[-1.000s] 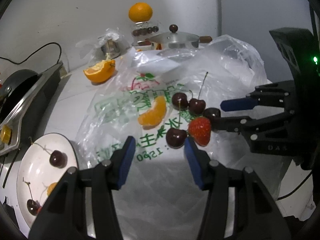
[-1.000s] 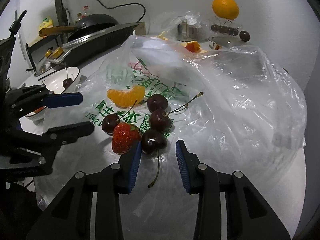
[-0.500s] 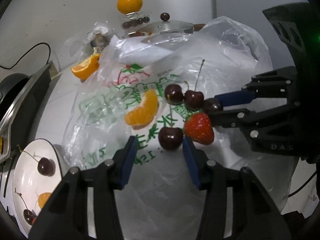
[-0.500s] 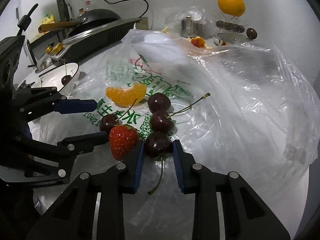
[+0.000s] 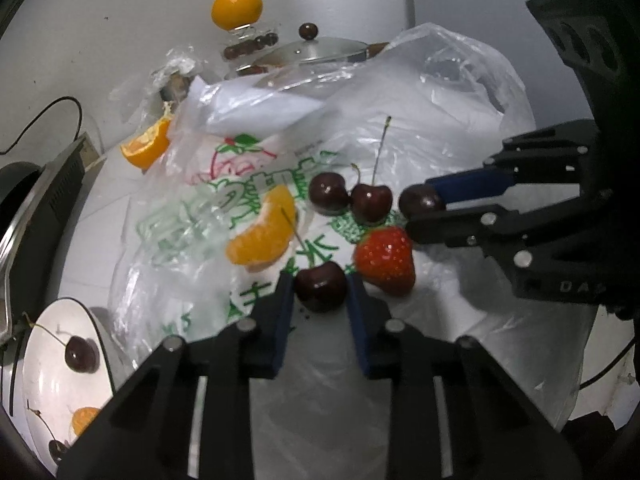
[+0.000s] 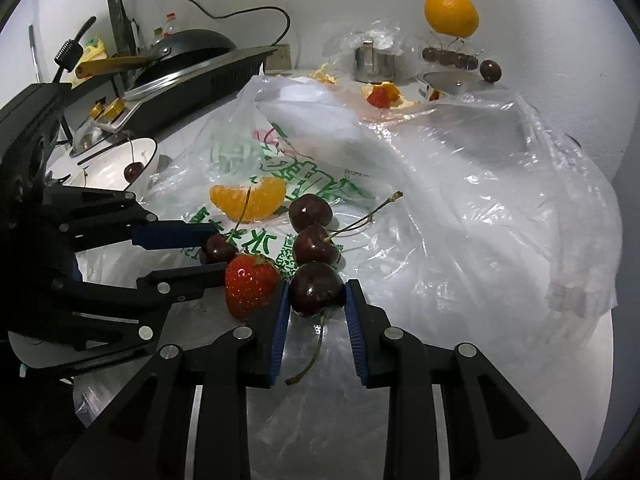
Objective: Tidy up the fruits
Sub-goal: 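Grasp a dark red cherry with the left tool while the right tool grasps another cherry, then carry both held cherries from the bag over the white plate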
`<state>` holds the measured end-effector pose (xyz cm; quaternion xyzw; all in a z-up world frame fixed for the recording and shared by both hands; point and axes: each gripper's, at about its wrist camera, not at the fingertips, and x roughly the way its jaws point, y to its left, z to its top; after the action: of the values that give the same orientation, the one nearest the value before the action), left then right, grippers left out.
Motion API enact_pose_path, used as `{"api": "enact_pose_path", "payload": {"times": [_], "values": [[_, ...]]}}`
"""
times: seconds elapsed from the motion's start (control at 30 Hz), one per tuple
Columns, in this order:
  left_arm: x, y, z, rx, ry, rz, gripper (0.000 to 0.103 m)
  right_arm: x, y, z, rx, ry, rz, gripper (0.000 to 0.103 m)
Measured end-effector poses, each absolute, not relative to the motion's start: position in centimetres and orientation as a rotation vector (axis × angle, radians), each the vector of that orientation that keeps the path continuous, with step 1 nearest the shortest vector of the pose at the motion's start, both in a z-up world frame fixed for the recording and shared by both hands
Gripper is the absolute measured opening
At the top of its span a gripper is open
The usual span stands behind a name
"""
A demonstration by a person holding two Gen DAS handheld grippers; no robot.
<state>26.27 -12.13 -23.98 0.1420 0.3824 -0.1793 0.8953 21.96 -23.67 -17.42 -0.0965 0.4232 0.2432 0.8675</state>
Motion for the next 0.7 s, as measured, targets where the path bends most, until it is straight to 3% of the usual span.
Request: {"api": "enact_pose_path", "payload": {"times": [0.7], "values": [[23.3,-8.8,-20.0,0.196,0.700,-0.354,0.027,19.9,-21.3,-13.4,-0.258,0.799,0.496,0.029]]}}
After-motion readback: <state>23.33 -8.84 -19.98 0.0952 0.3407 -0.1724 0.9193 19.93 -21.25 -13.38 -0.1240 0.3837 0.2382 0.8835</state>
